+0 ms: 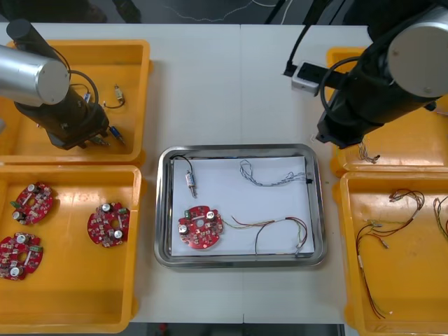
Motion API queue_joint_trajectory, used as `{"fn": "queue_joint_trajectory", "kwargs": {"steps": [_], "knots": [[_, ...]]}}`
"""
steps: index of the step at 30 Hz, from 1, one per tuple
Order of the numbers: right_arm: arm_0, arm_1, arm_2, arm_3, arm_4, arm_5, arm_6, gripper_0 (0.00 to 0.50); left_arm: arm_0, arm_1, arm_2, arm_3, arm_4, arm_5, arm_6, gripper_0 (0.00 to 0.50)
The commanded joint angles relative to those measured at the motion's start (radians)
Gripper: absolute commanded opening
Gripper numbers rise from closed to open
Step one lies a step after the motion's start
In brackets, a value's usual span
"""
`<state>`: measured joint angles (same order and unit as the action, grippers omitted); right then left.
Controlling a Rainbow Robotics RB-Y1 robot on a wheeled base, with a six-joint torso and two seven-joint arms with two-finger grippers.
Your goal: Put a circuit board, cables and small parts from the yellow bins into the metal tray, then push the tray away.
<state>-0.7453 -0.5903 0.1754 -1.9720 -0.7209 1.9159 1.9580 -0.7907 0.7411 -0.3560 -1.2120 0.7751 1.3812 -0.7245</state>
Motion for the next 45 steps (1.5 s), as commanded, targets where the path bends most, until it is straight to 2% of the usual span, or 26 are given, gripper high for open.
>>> {"fn": "queue_joint_trajectory", "kwargs": {"steps": [1,2,17,21,26,35,45], "knots": [[-0.026,-0.095,-0.050,-0.036,-0.028,0.004,-0.106,0.500,-0.041,-0.011,-0.009,-0.004,-0.010,-0.010,-0.012,0.090],[-0.017,-0.112,-0.056,-0.036,-0.029,0.004,-0.134,0.500,-0.042,-0.011,-0.009,-0.004,-0.007,-0.008,-0.012,0.000],[0.158,-0.240,-0.261,-0.030,-0.066,0.004,-0.444,0.500,-0.041,0.001,-0.001,-0.004,0.000,0.007,-0.015,0.000],[0.204,-0.270,-0.300,-0.031,-0.078,0.004,-0.533,0.500,-0.041,0.012,0.034,-0.018,-0.003,0.042,-0.023,0.000],[0.261,-0.281,-0.361,-0.030,-0.100,0.004,-0.622,0.500,-0.041,0.034,0.103,-0.067,-0.010,0.114,-0.035,0.000],[0.370,-0.293,-0.444,-0.030,-0.109,0.004,-0.633,0.500,-0.042,0.080,0.167,-0.153,-0.011,0.217,-0.062,0.000],[0.472,-0.292,-0.476,-0.039,-0.097,0.004,-0.643,0.500,-0.042,0.078,0.223,-0.339,-0.027,0.398,-0.067,0.000]]}}
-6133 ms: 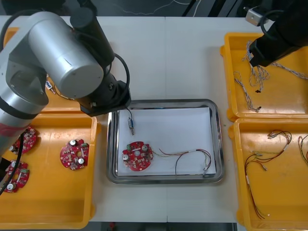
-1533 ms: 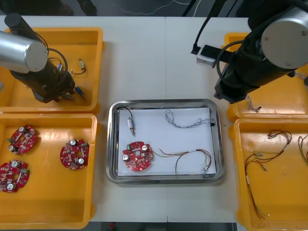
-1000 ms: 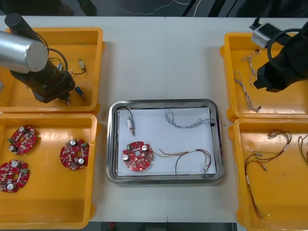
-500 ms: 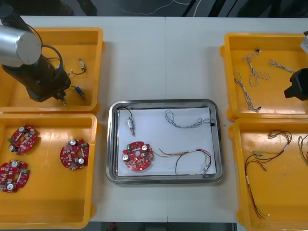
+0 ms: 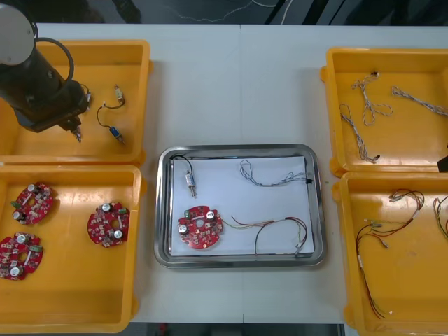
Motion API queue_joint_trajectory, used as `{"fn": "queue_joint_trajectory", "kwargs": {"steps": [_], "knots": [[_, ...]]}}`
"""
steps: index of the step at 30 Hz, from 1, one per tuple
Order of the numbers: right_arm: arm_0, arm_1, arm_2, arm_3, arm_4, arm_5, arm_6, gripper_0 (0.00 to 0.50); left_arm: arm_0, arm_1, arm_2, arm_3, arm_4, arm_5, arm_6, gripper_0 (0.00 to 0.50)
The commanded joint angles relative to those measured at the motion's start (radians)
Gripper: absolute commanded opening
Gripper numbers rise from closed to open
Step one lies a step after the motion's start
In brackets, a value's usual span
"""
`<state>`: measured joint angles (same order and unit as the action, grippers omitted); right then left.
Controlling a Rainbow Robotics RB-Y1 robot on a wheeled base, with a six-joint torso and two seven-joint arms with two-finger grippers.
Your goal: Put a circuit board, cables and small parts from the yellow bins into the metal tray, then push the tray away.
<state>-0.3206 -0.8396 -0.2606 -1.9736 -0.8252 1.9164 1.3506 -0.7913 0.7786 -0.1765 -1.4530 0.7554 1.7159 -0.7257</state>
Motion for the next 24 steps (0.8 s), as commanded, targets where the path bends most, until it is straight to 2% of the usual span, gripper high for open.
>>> {"fn": "queue_joint_trajectory", "kwargs": {"steps": [1,9,15,24], "knots": [[0.054,-0.039,-0.040,-0.041,0.011,0.003,-0.036,0.500,-0.042,0.041,0.046,-0.122,-0.004,0.083,-0.064,0.000],[0.060,0.022,-0.057,-0.071,0.061,0.003,-0.028,0.500,-0.042,-0.002,0.045,-0.280,0.005,0.202,-0.044,0.000],[0.063,0.054,-0.065,-0.099,0.086,0.003,-0.025,0.500,-0.066,-0.056,0.034,-0.363,0.018,0.204,-0.021,0.000],[0.100,0.117,-0.085,-0.159,0.153,0.003,-0.018,0.500,-0.135,-0.144,-0.063,-0.405,0.030,0.204,0.080,0.000]]}}
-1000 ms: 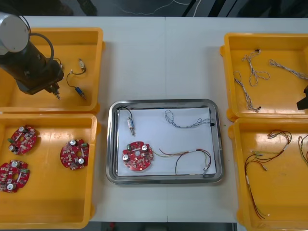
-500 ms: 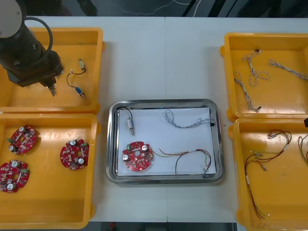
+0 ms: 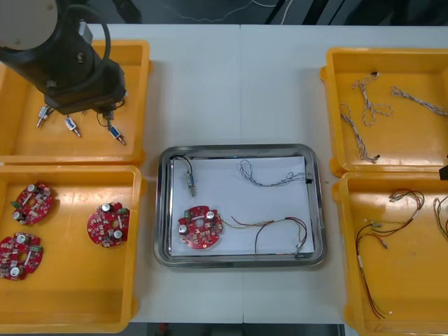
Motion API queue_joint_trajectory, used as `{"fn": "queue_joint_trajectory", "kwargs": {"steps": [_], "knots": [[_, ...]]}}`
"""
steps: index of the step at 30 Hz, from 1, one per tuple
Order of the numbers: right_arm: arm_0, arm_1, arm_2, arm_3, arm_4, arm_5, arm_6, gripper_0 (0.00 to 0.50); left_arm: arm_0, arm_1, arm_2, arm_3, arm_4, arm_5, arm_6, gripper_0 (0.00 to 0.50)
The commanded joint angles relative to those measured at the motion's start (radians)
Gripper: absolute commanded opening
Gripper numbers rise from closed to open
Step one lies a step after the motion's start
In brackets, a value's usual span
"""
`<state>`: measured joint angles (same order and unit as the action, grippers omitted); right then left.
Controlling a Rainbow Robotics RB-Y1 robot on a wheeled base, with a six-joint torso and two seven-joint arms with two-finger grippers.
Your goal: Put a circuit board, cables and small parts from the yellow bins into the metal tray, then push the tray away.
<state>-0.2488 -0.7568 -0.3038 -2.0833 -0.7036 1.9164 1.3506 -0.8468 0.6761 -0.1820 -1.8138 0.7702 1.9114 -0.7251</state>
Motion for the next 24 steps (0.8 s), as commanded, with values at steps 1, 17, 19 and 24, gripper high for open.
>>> {"fn": "queue_joint_trajectory", "kwargs": {"steps": [1,17,19,24], "knots": [[0.028,0.036,-0.043,-0.049,0.035,0.003,-0.016,0.500,-0.087,-0.053,-0.071,-0.045,0.018,0.008,0.093,0.000],[0.046,0.036,-0.052,-0.054,0.022,0.003,-0.016,0.500,-0.106,-0.162,-0.320,-0.048,-0.020,-0.038,0.230,0.000],[0.046,0.036,-0.052,-0.054,0.019,0.003,-0.015,0.500,-0.106,-0.171,-0.346,-0.048,-0.020,-0.066,0.237,0.000],[0.046,0.036,-0.052,-0.052,0.012,0.003,-0.015,0.500,-0.104,-0.187,-0.404,-0.038,-0.023,-0.120,0.257,0.000]]}}
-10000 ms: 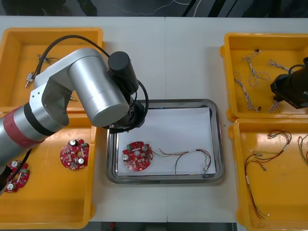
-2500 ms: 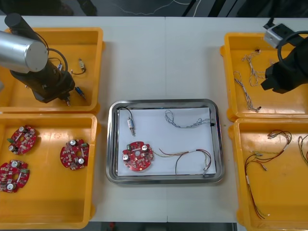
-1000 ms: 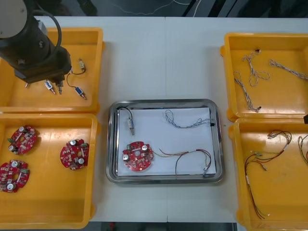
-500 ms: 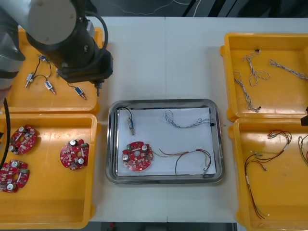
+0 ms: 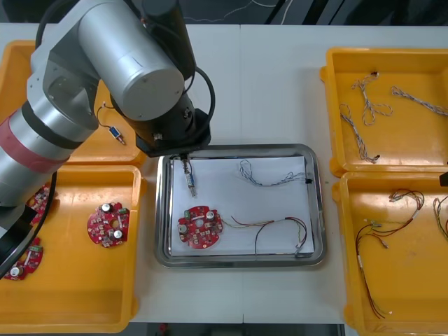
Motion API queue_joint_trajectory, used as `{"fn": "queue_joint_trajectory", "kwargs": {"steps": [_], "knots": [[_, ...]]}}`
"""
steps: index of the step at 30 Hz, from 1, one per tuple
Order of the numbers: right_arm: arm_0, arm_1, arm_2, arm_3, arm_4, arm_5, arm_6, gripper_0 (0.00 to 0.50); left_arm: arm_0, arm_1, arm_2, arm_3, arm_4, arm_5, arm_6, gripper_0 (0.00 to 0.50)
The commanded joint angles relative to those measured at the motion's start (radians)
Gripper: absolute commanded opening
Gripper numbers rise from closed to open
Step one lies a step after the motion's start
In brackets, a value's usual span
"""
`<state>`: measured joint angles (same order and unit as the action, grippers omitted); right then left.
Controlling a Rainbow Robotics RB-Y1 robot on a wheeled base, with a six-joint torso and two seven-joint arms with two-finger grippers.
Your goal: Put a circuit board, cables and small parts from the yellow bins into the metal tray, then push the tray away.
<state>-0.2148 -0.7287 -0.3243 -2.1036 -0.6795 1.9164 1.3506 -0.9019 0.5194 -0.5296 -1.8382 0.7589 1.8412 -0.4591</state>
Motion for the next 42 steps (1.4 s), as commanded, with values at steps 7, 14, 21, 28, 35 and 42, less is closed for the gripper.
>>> {"fn": "queue_joint_trajectory", "kwargs": {"steps": [7,14,21,28,35,42], "knots": [[0.012,0.008,-0.032,-0.033,-0.018,0.003,-0.015,0.500,-0.049,-0.033,-0.136,0.030,-0.016,-0.114,0.008,0.000],[0.012,0.008,-0.035,-0.033,-0.018,0.003,-0.015,0.500,-0.046,-0.047,-0.207,0.106,-0.047,-0.188,0.026,0.000],[0.012,0.008,-0.038,-0.033,-0.022,0.003,-0.016,0.500,-0.011,-0.055,-0.237,0.148,-0.090,-0.270,0.039,0.000],[0.012,0.008,-0.039,-0.036,-0.025,0.003,-0.025,0.500,0.004,-0.055,-0.267,0.154,-0.119,-0.295,0.048,0.000],[0.012,0.008,-0.041,-0.036,-0.031,0.003,-0.025,0.500,0.018,-0.055,-0.268,0.154,-0.135,-0.312,0.053,0.000],[0.012,0.006,-0.042,-0.036,-0.034,0.003,-0.028,0.500,0.020,-0.055,-0.267,0.154,-0.138,-0.312,0.057,0.005]]}}
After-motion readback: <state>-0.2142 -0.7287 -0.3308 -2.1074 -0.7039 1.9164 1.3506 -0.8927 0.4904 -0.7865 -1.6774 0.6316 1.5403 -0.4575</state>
